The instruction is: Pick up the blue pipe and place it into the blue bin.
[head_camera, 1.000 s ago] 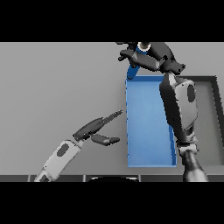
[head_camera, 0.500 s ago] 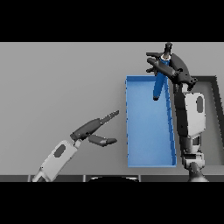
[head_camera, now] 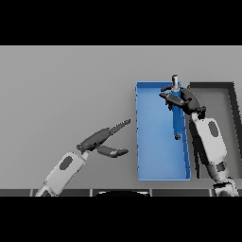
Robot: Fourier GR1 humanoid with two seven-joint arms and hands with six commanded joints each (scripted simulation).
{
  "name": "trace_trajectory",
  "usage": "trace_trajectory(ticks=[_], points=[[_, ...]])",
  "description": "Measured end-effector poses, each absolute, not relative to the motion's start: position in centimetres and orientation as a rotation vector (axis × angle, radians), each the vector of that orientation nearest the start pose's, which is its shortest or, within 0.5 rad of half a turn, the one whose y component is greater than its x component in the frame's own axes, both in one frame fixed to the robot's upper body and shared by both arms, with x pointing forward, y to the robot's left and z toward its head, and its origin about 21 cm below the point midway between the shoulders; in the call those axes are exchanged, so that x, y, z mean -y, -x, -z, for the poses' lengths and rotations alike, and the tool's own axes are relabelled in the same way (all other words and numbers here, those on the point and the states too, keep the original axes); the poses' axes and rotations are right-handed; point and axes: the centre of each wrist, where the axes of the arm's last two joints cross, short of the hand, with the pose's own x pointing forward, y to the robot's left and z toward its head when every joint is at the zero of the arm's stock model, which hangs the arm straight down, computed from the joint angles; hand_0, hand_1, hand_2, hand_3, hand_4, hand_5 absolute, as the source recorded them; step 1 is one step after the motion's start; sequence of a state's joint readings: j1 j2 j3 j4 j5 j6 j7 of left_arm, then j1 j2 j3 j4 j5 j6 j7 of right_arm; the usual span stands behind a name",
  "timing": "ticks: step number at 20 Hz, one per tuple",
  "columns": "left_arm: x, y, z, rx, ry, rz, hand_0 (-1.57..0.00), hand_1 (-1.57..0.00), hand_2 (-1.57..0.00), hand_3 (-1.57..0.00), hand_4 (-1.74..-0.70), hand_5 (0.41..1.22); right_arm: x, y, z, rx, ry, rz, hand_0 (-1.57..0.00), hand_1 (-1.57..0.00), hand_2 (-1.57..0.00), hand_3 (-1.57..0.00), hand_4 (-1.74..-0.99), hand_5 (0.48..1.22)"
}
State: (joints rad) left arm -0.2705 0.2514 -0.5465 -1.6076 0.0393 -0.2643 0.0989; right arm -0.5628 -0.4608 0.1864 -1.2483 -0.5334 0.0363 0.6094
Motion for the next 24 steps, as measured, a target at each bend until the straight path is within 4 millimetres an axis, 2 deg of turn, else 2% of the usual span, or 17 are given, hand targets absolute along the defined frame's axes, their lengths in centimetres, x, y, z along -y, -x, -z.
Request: trace_trajectory(ticks=[1,2,3,4,5,6,9,12,17,24], points=[[-13.4,-26.0,-4.8,1.518,0.43,0.963,0.0,0.0,0.0,0.0,-0.83,0.474,25.7,-36.9,-10.2,1.046,-0.11,-0.26,-1.57,-1.57,-1.57,-1.01,-1.583,1.199],[-13.1,-26.3,-5.1,1.515,0.425,0.96,0.0,0.0,0.0,0.0,-0.83,0.474,25.6,-37.0,-9.9,1.005,-0.103,-0.248,-1.46,-1.38,-1.33,-0.81,-1.534,1.19],[-13.1,-26.3,-5.1,1.517,0.427,0.96,0.0,0.0,0.0,0.0,-0.83,0.476,25.7,-36.9,-9.0,0.946,-0.102,-0.207,-1.17,-1.11,-1.07,-0.65,-1.477,1.178],[-12.9,-26.3,-5.1,1.521,0.43,0.963,0.0,0.0,0.0,0.0,-0.83,0.476,25.6,-37.0,-8.9,0.902,-0.11,-0.216,-0.94,-0.88,-0.85,-0.52,-1.404,1.159],[-12.7,-26.3,-5.0,1.519,0.421,0.964,0.0,0.0,0.0,0.0,-0.83,0.476,25.3,-36.7,-8.6,0.872,-0.127,-0.214,-0.75,-0.71,-0.68,-0.41,-1.344,1.172],[-13.0,-26.0,-4.9,1.529,0.428,0.967,0.0,0.0,0.0,0.0,-0.83,0.476,25.3,-36.6,-8.5,0.835,-0.12,-0.208,-0.6,-0.57,-0.55,-0.33,-1.302,1.182],[-13.0,-26.2,-5.1,1.521,0.434,0.962,0.0,0.0,0.0,0.0,-0.83,0.477,24.6,-36.2,-9.2,0.827,-0.118,-0.345,-0.31,-0.29,-0.28,-0.17,-1.215,1.044],[-12.8,-25.8,-5.1,1.536,0.441,0.962,0.0,0.0,0.0,0.0,-0.83,0.473,24.3,-35.7,-9.8,0.839,-0.052,-0.489,-0.16,-0.15,-0.14,-0.09,-1.196,0.933],[-13.3,-25.9,-5.1,1.526,0.426,0.955,0.0,0.0,0.0,0.0,-0.83,0.471,24.3,-35.7,-9.7,0.836,-0.012,-0.525,-0.06,-0.05,-0.05,-0.03,-1.188,0.818],[-13.0,-25.5,-5.2,1.537,0.428,0.965,0.0,0.0,0.0,0.0,-0.83,0.472,23.8,-35.5,-9.6,0.852,0.002,-0.547,-0.02,-0.01,-0.01,-0.01,-1.186,0.766]])
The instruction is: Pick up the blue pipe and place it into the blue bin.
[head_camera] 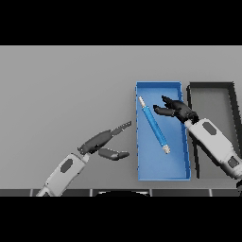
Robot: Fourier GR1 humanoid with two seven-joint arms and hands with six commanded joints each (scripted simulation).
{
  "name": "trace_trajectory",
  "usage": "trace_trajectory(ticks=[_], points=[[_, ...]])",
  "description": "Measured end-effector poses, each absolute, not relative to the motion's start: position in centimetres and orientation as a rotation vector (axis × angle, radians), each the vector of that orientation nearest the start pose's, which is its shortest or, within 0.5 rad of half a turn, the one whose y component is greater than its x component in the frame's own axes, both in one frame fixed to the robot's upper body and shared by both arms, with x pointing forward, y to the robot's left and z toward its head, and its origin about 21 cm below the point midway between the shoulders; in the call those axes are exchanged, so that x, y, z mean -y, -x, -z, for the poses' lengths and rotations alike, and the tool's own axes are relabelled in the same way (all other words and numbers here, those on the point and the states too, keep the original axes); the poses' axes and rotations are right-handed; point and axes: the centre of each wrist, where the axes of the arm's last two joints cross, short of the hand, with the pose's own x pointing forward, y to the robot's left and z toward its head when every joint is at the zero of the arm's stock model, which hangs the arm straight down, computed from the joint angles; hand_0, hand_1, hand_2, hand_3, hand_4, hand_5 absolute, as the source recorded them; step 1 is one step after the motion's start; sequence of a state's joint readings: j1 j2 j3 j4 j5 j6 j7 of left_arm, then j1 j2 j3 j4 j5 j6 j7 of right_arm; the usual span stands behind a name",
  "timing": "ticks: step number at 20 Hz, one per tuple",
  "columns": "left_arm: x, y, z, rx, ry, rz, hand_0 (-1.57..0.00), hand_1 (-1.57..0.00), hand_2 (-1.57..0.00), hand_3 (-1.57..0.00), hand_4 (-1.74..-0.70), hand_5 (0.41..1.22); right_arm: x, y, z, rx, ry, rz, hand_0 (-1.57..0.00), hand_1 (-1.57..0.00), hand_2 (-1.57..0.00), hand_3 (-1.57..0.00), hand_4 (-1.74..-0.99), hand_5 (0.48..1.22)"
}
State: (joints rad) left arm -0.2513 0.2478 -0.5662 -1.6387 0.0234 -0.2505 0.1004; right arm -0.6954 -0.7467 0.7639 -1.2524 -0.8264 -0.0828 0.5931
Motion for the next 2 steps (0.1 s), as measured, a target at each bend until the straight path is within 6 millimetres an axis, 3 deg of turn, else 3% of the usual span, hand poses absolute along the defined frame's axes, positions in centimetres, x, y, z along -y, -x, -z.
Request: trace_trajectory(ticks=[2], points=[[-12.75,-25.18,-5.54,1.545,0.43,0.97,0.0,0.0,0.0,0.0,-0.83,0.474,24.16,-35.8,-10.02,0.857,0.01,-0.532,-0.02,-0.01,-0.01,-0.01,-1.186,0.769]])
